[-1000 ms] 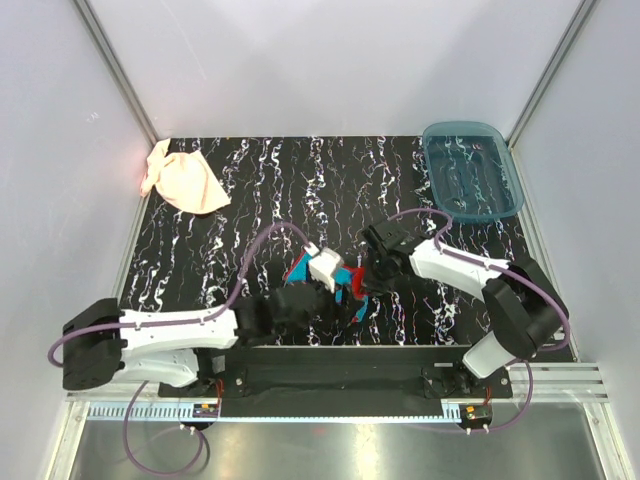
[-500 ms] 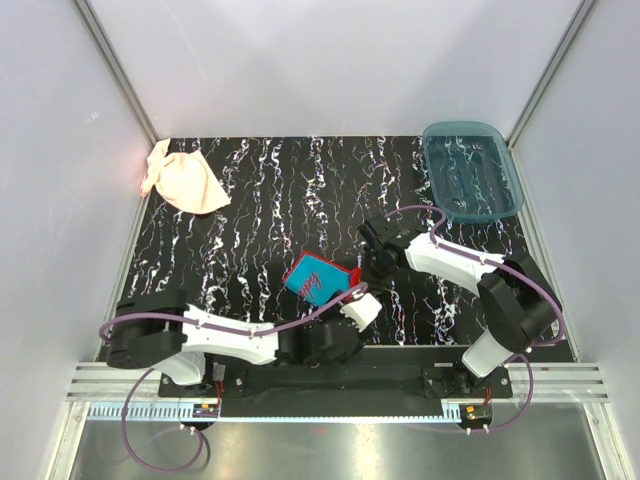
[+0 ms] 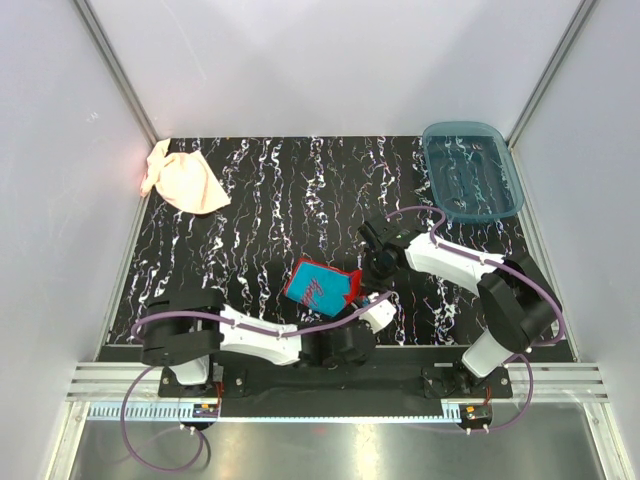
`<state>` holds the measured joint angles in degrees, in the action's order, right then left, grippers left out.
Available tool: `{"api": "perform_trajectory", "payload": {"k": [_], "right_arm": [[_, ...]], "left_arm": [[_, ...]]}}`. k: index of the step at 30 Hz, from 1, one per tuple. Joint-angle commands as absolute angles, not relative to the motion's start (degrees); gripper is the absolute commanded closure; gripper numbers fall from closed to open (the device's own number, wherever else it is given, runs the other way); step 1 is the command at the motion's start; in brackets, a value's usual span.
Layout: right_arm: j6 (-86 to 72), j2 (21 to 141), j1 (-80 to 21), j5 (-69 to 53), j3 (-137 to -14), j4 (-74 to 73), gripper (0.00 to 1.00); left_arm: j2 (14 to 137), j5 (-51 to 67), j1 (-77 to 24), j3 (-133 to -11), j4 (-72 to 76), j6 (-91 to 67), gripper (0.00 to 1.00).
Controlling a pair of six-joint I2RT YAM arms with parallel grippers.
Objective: Roll the towels
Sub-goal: Roll the towel
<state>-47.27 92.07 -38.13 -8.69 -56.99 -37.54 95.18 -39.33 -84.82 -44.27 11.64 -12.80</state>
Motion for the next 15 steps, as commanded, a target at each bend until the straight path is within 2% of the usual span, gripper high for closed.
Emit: {"api": "perform_trajectory", "payload": {"k": [1,3,6,7,11,15], "right_arm": [[-46.93,91.23,-38.41,-10.55,-59.50,-38.93,0.99],[-46.85,90.88,-38.32,-10.90,-59.59,-39.11,0.99],[-46.85,90.27,-38.32,-10.99,-59.59,-39.46,0.98],[-46.85,90.26,-38.32,-11.07,-59.50,-39.55,0.98],[-46.93,89.56,-38.23,-10.81,-59.41,-39.81,0.96],[-47.11,88.86,-38.14,-10.90,-59.59,-39.99,0.89]], "left_arm": [[96.41,-41.57,-84.82,-46.41,12.66,-13.62,0.57],[96.16,-41.14,-84.29,-45.97,13.01,-14.24,0.68],[95.02,-39.12,-83.06,-44.92,13.71,-14.85,0.72],[94.66,-38.24,-82.53,-44.39,14.15,-15.11,0.76],[91.24,-31.92,-79.20,-40.01,17.04,-17.39,0.80],[85.10,-23.93,-74.89,-34.73,21.87,-21.35,0.80]]}}
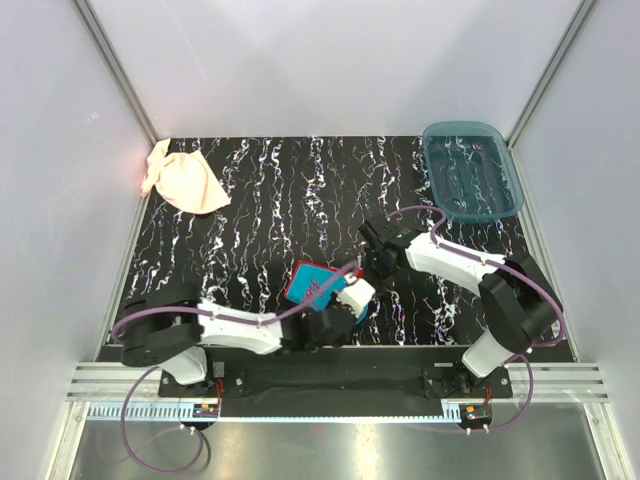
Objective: Roll the towels
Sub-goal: Roll the towel
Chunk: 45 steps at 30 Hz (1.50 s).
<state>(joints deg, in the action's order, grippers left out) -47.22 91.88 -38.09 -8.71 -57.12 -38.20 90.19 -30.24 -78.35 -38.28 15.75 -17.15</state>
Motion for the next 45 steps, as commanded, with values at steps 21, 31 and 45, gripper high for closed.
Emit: {"api": "perform_trajectory", "payload": {"k": [21,31,45], "right_arm": [[-47.20,82.09,-38.06,-5.89,-66.45,-43.52,0.00],[-52.38,75.24,-37.97,-13.35,-51.60,-25.77,0.00],[-57.57,82.17,-37.97,-18.63,-39.82,-1.68,0.00]], "left_arm": [[71.89,-5.73,-61.27,-16.62,41.09,-49.65,0.80],[81.37,-0.35,-54.50,-4.40,71.34,-63.18,0.79],[98.53,5.71,-49.92,-2.29,95.45,-72.42,0.76]]}}
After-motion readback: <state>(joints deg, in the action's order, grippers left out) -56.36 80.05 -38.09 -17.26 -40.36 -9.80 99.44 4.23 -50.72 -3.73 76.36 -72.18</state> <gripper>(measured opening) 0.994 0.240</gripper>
